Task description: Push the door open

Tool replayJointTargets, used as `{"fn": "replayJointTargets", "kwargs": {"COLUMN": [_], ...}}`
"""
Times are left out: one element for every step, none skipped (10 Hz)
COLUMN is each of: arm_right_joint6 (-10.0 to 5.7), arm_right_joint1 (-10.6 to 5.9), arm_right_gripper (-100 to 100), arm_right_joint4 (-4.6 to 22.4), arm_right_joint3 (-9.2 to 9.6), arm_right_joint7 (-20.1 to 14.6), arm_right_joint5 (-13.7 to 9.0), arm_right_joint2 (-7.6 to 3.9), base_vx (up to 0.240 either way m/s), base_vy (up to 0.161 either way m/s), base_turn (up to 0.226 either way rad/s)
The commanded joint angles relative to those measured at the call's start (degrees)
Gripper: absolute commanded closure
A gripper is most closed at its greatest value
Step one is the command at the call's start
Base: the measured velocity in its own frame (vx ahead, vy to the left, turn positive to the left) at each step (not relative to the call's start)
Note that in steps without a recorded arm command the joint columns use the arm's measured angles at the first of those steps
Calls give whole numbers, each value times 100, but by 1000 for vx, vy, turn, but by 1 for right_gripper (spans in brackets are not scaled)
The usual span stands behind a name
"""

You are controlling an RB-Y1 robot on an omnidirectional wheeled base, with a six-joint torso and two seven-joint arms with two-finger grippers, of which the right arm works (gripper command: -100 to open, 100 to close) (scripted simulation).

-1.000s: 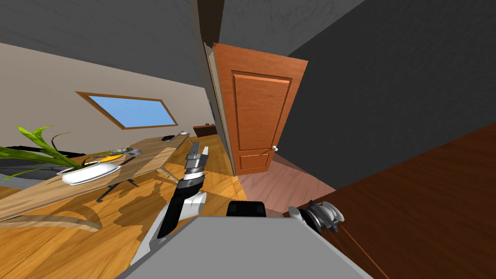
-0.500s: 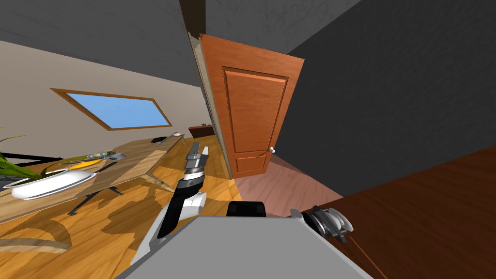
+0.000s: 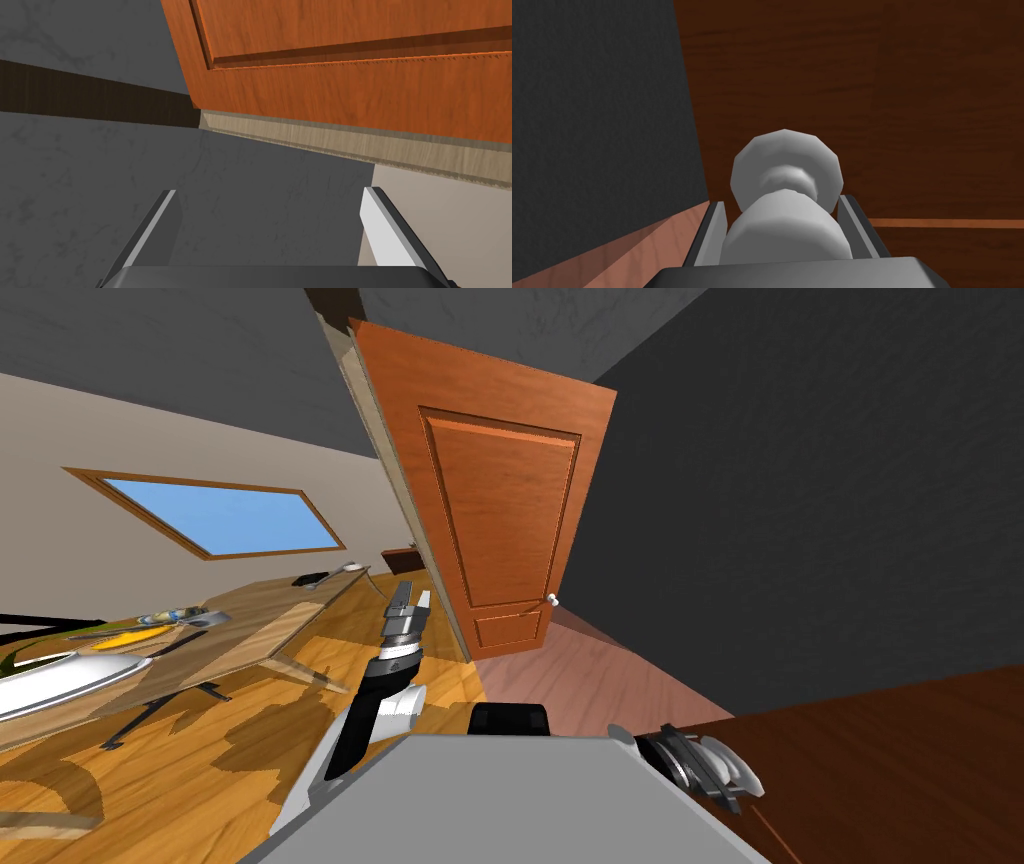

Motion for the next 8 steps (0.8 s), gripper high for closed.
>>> {"fn": "replayJointTargets", "kwargs": {"arm_right_joint6": [-100, -131, -163, -194, -226, -226, -288, -303], "arm_right_joint1": [63, 86, 109, 133, 156, 156, 202, 213], "arm_right_gripper": [100, 100, 100, 100, 100, 100, 100, 100], "arm_right_joint4": [-20, -16, -12, -8, -3, -3, 5, 7], "arm_right_joint3": [-125, -181, -239, -296, -354, -354, -468, -495], "arm_right_joint7": [33, 38, 43, 48, 53, 53, 63, 65], "arm_right_joint5": [-106, -173, -241, -310, -378, -378, -513, -545], "arm_right_joint2": [-36, -47, -54, -59, -59, -59, -50, -46], "base_vx": [107, 132, 140, 122, 134, 76, 101, 120], "base_vy": [-172, -167, -194, -198, -227, -147, -154, -174], "base_turn": [-46, -58, -79, -64, -65, -24, -58, -60]}}
